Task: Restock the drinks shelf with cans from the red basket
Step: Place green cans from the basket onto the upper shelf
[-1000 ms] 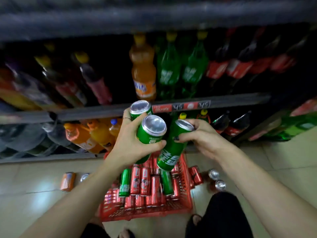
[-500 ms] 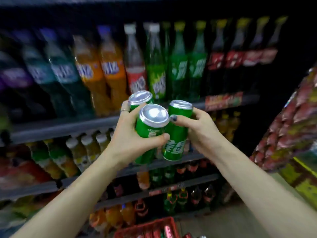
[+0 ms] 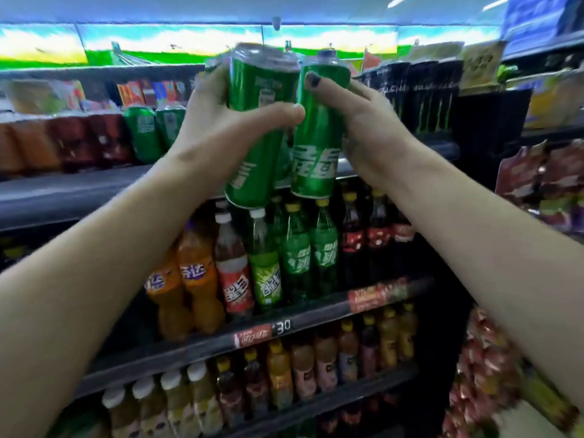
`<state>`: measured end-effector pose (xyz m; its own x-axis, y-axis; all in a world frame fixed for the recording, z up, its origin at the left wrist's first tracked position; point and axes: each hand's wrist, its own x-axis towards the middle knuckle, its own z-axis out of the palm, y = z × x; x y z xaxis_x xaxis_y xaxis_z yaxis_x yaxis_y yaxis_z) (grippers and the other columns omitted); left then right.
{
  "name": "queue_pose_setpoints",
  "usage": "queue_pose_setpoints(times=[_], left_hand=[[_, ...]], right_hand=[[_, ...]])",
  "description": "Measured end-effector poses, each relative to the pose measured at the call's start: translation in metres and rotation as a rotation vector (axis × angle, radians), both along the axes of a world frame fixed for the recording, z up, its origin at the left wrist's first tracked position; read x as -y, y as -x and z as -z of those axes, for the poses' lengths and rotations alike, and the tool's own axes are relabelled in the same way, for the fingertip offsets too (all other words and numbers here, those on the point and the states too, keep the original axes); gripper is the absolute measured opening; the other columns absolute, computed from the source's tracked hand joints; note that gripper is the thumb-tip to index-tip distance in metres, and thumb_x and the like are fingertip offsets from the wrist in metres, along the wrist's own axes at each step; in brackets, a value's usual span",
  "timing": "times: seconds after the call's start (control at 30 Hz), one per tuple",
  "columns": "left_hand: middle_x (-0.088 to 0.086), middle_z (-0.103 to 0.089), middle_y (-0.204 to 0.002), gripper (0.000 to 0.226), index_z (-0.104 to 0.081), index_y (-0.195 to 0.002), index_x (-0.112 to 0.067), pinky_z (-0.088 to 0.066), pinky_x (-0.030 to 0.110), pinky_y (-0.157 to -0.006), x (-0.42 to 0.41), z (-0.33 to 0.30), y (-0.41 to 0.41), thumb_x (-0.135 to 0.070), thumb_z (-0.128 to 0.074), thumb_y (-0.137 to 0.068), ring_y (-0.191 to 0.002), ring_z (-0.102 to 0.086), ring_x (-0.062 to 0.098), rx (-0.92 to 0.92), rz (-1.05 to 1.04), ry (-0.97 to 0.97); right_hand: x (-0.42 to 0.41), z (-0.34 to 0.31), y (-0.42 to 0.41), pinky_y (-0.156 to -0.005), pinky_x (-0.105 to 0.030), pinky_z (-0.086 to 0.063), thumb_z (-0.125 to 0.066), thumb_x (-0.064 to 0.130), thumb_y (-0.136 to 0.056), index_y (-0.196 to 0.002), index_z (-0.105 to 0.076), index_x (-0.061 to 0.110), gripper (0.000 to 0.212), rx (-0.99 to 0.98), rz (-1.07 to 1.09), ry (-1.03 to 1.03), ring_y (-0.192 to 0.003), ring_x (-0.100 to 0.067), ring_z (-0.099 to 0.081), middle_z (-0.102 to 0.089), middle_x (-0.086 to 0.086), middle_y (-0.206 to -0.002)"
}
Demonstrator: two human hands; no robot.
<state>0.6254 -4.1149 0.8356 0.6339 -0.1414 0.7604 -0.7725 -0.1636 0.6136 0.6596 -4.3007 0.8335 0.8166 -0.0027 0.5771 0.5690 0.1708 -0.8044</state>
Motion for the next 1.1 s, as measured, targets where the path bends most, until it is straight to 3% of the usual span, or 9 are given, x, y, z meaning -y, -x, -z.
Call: queue_pose_setpoints(times=[0.1, 0.17, 0.27, 0.43, 0.63, 0.73, 0.83, 1.0, 1.1], left_hand=[[-0.010, -0.079, -0.091, 0.026, -0.066, -0.101, -0.027, -0.063, 0.029, -0.072, 0.020, -0.031, -0.027, -0.016, -0.082, -0.084, -0.086, -0.078, 0.010, -0.006, -0.045, -0.007], [-0.009, -0.077, -0.095, 0.026, -0.063, -0.099, -0.032, -0.064, 0.028, -0.076, 0.033, -0.045, -0.044, -0.024, -0.083, -0.085, -0.087, -0.077, 0.007, -0.001, -0.086, -0.040], [-0.006, -0.074, -0.101, 0.027, -0.061, -0.099, -0.033, -0.064, 0.032, -0.082, 0.047, -0.059, -0.076, -0.030, -0.083, -0.084, -0.090, -0.076, 0.010, -0.022, -0.120, -0.048], [-0.006, -0.076, -0.100, 0.035, -0.068, -0.105, -0.028, -0.060, 0.028, -0.081, 0.067, -0.062, -0.128, -0.041, -0.086, -0.078, -0.090, -0.075, 0.011, -0.057, -0.230, -0.092], [-0.007, -0.076, -0.096, 0.035, -0.071, -0.106, -0.023, -0.056, 0.017, -0.068, 0.081, -0.049, -0.180, -0.039, -0.087, -0.079, -0.081, -0.073, 0.003, -0.141, -0.286, -0.083], [-0.003, -0.077, -0.101, 0.042, -0.071, -0.109, -0.021, -0.061, 0.028, -0.081, 0.086, -0.042, -0.196, -0.043, -0.089, -0.077, -0.089, -0.075, 0.011, -0.180, -0.270, -0.071], [-0.003, -0.077, -0.103, 0.045, -0.069, -0.114, -0.020, -0.061, 0.030, -0.084, 0.090, -0.040, -0.204, -0.044, -0.087, -0.079, -0.092, -0.076, 0.012, -0.203, -0.246, -0.075], [0.000, -0.075, -0.110, 0.039, -0.063, -0.119, -0.019, -0.061, 0.034, -0.091, 0.099, -0.040, -0.210, -0.034, -0.081, -0.088, -0.096, -0.075, 0.014, -0.210, -0.186, -0.086], [0.001, -0.077, -0.110, 0.041, -0.063, -0.122, -0.018, -0.061, 0.038, -0.093, 0.098, -0.039, -0.211, -0.033, -0.081, -0.088, -0.097, -0.076, 0.016, -0.241, -0.127, -0.068]], right_hand=[[0.015, -0.031, -0.025, -0.090, -0.052, -0.059, -0.085, 0.034, -0.073, -0.112, -0.069, 0.006, 0.050, 0.043, 0.095, 0.013, -0.096, -0.030, -0.074, -0.076, -0.013, -0.106], [0.026, -0.046, -0.042, -0.092, -0.056, -0.058, -0.088, 0.039, -0.067, -0.110, -0.068, 0.011, 0.054, 0.061, 0.149, 0.029, -0.099, -0.032, -0.074, -0.076, -0.009, -0.104], [0.041, -0.062, -0.070, -0.090, -0.052, -0.060, -0.088, 0.046, -0.062, -0.115, -0.065, 0.014, 0.066, 0.054, 0.229, 0.037, -0.099, -0.028, -0.073, -0.075, -0.006, -0.107], [0.051, -0.062, -0.116, -0.093, -0.047, -0.058, -0.085, 0.042, -0.075, -0.113, -0.064, 0.016, 0.051, 0.031, 0.388, 0.136, -0.099, -0.023, -0.070, -0.072, -0.003, -0.107], [0.053, -0.053, -0.140, -0.106, -0.045, -0.048, -0.073, 0.044, -0.090, -0.134, -0.049, 0.008, 0.061, 0.026, 0.516, 0.305, -0.121, -0.027, -0.058, -0.060, -0.010, -0.132], [0.060, -0.042, -0.141, -0.113, -0.037, -0.038, -0.062, 0.042, -0.099, -0.153, -0.028, 0.008, 0.073, -0.001, 0.508, 0.404, -0.139, -0.029, -0.044, -0.044, -0.013, -0.153], [0.068, -0.035, -0.140, -0.114, -0.036, -0.033, -0.055, 0.045, -0.102, -0.160, -0.015, 0.010, 0.078, 0.008, 0.509, 0.450, -0.148, -0.028, -0.034, -0.034, -0.012, -0.162], [0.072, -0.034, -0.140, -0.113, -0.038, -0.038, -0.050, 0.047, -0.104, -0.162, -0.002, 0.011, 0.084, 0.020, 0.520, 0.546, -0.144, -0.032, -0.041, -0.032, -0.016, -0.162], [0.074, -0.025, -0.139, -0.100, -0.045, -0.052, -0.047, 0.052, -0.102, -0.162, 0.006, 0.014, 0.088, 0.045, 0.535, 0.607, -0.121, -0.030, -0.058, -0.046, -0.017, -0.152]])
